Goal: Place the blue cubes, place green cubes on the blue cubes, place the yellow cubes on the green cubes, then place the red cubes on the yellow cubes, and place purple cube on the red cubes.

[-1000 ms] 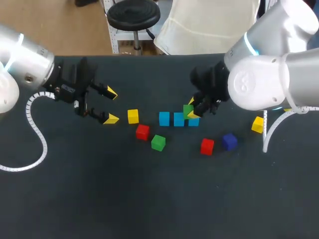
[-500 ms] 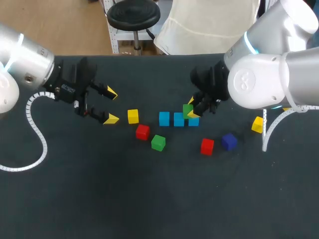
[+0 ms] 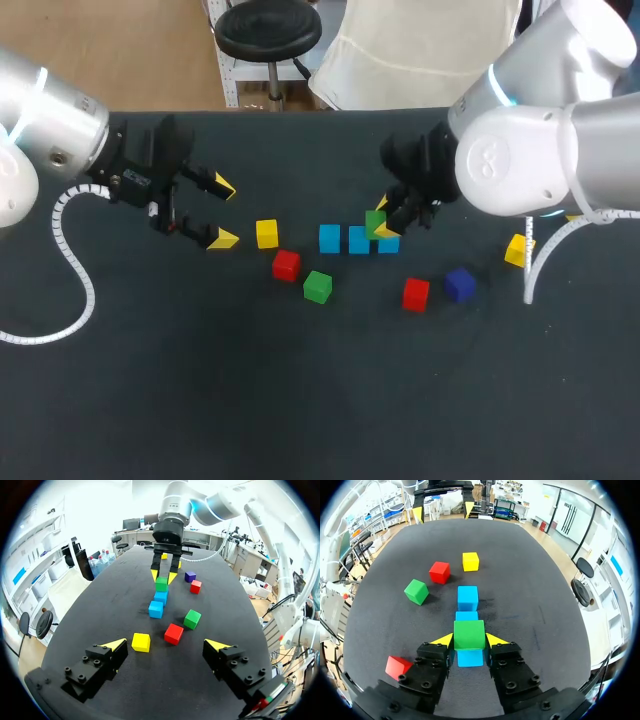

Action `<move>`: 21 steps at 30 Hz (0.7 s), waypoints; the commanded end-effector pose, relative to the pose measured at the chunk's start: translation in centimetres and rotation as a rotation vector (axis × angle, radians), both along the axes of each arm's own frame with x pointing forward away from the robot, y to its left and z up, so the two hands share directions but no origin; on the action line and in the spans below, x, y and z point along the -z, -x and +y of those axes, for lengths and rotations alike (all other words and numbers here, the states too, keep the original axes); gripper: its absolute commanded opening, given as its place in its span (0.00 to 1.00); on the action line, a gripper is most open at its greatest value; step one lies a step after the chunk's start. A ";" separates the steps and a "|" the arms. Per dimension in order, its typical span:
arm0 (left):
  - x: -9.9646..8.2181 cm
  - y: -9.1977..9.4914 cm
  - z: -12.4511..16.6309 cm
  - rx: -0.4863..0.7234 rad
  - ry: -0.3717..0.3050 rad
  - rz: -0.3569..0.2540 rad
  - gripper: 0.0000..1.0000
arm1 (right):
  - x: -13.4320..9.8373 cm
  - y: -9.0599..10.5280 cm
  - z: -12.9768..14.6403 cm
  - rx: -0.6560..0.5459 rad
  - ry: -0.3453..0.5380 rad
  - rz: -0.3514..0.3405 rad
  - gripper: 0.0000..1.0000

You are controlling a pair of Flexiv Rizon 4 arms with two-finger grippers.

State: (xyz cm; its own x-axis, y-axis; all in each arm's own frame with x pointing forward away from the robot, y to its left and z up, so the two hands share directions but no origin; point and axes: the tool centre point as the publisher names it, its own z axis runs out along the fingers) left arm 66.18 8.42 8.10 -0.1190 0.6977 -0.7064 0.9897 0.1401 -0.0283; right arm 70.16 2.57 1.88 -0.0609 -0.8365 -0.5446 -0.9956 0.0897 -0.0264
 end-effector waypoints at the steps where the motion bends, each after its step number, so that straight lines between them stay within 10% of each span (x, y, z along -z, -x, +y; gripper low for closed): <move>1: 0.1 0.0 0.1 0.001 0.002 -0.003 1.00 | 0.1 -0.2 0.0 -0.002 -0.004 0.005 0.00; 21: 0.1 0.0 0.1 0.001 0.002 -0.003 1.00 | 0.1 -0.2 0.0 -0.002 -0.007 0.016 0.16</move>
State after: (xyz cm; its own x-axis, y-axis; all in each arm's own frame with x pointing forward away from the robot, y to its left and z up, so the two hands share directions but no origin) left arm 66.18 8.42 8.10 -0.1190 0.6977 -0.7064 0.9897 0.1401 -0.0284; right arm 70.19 2.56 1.77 -0.0683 -0.8340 -0.5475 -0.9959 0.0894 -0.0120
